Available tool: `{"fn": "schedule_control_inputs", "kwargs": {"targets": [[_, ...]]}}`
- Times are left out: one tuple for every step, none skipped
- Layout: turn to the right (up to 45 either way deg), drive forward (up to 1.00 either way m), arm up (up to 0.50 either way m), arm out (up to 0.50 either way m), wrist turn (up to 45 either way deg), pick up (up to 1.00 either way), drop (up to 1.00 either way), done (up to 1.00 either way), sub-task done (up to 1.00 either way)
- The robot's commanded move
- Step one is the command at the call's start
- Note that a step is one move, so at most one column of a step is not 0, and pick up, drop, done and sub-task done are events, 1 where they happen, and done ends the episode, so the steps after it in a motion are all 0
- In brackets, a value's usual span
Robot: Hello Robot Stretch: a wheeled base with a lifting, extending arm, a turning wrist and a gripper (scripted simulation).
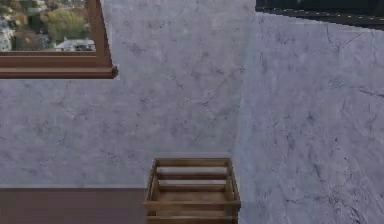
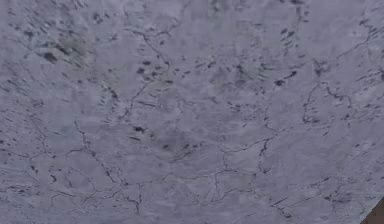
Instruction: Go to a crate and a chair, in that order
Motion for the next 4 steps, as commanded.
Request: {"fn": "schedule_control_inputs", "kwargs": {"targets": [[0.0, 0.0, 0.0, 0.0, 0.0, 0.0, 0.0, 0.0, 1.0], [-45.0, 0.0, 0.0, 0.0, 0.0, 0.0, 0.0, 0.0, 0.0], [-45.0, 0.0, 0.0, 0.0, 0.0, 0.0, 0.0, 0.0, 0.0], [0.0, 0.15, 0.0, 0.0, 0.0, 0.0, 0.0, 0.0, 0.0]]}}
